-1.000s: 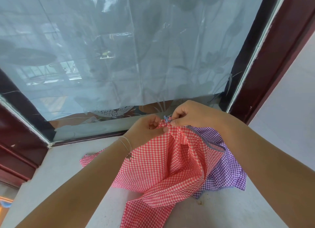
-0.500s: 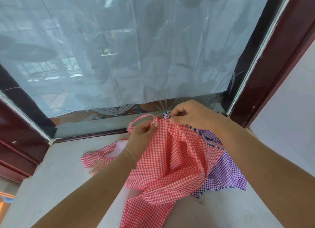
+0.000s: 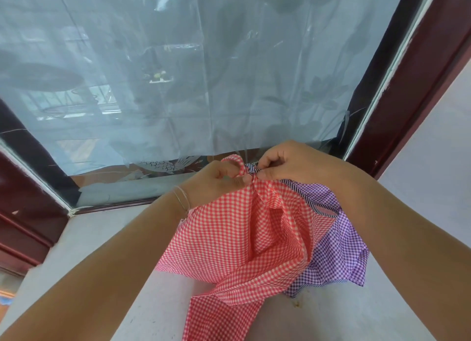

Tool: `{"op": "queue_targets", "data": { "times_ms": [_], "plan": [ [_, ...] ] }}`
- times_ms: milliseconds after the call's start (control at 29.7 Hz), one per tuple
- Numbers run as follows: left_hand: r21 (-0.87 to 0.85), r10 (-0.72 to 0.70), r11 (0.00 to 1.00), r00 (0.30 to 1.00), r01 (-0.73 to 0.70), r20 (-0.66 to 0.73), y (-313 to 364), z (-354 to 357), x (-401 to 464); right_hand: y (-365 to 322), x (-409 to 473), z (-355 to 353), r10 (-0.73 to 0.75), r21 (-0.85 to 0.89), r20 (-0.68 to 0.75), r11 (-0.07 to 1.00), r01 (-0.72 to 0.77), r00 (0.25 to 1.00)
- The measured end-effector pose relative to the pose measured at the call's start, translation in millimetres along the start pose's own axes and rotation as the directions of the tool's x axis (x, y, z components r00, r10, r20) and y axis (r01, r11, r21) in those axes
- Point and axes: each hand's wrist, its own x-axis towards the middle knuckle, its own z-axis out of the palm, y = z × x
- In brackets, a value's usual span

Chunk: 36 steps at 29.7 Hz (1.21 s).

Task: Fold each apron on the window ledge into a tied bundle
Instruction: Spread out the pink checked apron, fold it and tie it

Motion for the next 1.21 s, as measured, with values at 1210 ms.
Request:
{"op": "queue_targets", "data": {
  "times_ms": [1210],
  "plan": [
    [-0.371, -0.233, 0.888, 0.961, 0.272, 0.148, -12, 6, -25, -4, 24, 26, -0.236, -0.240, -0.284, 0.956, 0.169, 0.930]
  ]
}}
